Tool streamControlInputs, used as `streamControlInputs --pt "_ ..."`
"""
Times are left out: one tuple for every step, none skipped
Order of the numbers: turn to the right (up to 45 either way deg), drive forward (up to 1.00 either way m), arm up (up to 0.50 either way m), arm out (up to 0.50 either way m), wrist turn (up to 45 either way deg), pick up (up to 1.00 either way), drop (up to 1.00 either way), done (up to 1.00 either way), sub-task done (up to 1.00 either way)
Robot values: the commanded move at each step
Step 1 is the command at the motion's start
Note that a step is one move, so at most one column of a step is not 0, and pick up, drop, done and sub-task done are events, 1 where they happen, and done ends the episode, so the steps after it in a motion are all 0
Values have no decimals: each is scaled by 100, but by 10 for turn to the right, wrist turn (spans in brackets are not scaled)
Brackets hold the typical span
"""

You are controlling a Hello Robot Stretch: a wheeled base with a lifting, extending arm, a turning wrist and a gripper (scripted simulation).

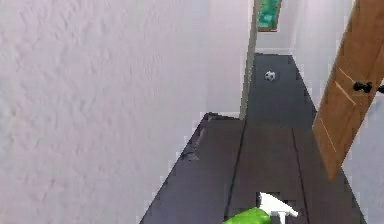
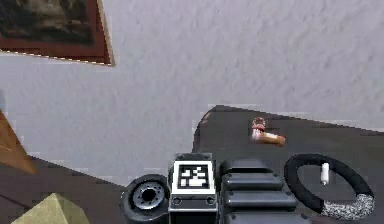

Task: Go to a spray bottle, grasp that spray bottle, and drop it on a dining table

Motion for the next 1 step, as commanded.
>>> streamControlInputs --pt "-450 0 0 0 0 0 0 0 0"
